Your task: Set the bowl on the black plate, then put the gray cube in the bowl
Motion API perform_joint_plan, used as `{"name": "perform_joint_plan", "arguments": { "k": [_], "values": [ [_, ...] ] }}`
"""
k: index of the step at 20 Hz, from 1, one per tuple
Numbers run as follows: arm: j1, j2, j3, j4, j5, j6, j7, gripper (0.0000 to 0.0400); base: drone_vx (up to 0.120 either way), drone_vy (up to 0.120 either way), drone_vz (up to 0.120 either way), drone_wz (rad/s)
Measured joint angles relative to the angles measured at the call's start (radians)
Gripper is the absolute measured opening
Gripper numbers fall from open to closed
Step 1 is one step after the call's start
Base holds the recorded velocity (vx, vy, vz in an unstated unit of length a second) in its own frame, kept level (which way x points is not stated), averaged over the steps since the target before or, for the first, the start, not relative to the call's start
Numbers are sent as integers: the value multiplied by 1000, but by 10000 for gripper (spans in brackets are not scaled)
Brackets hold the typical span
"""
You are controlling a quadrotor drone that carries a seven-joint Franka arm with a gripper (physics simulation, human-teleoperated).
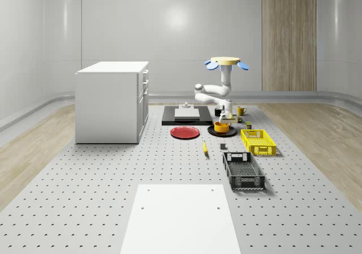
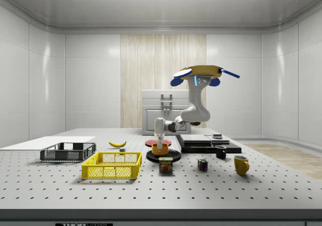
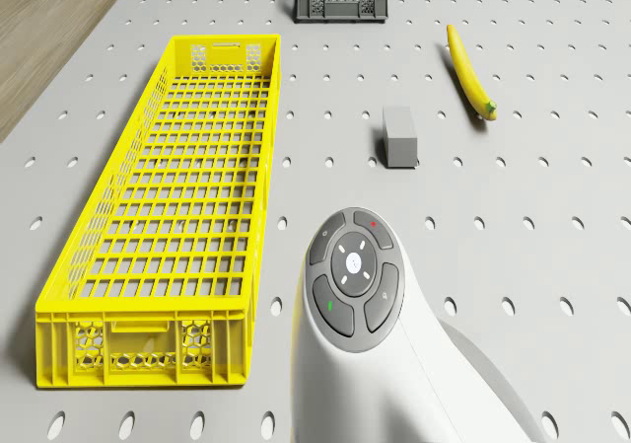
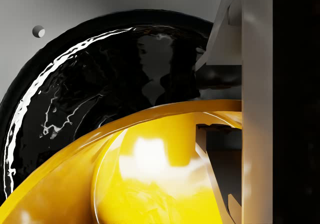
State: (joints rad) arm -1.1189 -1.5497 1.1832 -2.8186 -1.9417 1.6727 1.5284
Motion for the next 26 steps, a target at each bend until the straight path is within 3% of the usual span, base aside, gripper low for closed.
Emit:
{"name": "perform_joint_plan", "arguments": {
  "k": [8,9,11,14,21,26],
  "values": [
    [-10,15,-50,-18,-58,-10,99,110,0,0,0,0],
    [-13,17,-53,-19,-62,-12,110,174,0,0,0,0],
    [-19,21,-57,-20,-67,-15,119,263,0,0,0,0],
    [-23,26,-61,-22,-71,-19,126,335,0,0,0,0],
    [-24,35,-65,-23,-78,-26,131,389,6,0,114,0],
    [-23,40,-67,-24,-80,-31,130,397,120,-120,80,0]
  ]
}}
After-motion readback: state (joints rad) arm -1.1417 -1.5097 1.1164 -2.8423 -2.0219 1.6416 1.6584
